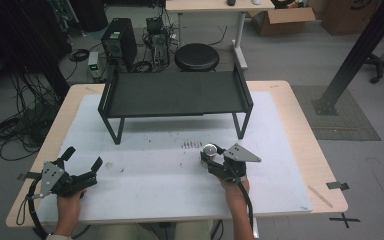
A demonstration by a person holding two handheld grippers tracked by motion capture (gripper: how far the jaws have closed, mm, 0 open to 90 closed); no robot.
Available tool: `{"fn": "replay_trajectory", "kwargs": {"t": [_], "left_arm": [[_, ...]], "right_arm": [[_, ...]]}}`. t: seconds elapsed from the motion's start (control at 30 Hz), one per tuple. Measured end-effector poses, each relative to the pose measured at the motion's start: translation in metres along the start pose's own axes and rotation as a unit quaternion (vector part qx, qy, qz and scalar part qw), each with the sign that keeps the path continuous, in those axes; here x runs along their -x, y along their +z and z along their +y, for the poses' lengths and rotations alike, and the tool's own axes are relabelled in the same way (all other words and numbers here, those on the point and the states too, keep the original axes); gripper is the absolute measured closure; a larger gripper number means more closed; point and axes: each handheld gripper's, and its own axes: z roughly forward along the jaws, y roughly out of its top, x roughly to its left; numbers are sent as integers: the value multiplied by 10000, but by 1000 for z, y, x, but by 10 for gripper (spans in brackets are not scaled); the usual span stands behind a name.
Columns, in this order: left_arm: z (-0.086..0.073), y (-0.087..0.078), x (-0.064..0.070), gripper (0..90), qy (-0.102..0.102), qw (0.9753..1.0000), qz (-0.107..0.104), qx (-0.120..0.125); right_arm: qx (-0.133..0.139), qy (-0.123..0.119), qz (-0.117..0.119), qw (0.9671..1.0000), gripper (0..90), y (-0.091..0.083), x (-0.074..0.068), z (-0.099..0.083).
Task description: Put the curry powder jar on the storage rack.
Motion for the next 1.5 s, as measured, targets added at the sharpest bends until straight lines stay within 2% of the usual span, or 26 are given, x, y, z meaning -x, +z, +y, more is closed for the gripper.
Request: {"fn": "replay_trajectory", "kwargs": {"t": [0.23,0.83,1.07,1.5], "left_arm": [[0,0,0,2,3,10000,0,-7],[0,0,0,2,-1,10000,0,-2],[0,0,0,2,-7,10000,0,-7],[0,0,0,2,-16,10000,0,-4]], "right_arm": [[103,-48,72,9999,488,-5,-1,15],[330,-219,314,9987,489,-12,-6,69],[460,-280,447,9975,488,-9,-8,92],[511,-468,697,9952,489,8,-15,132]]}}
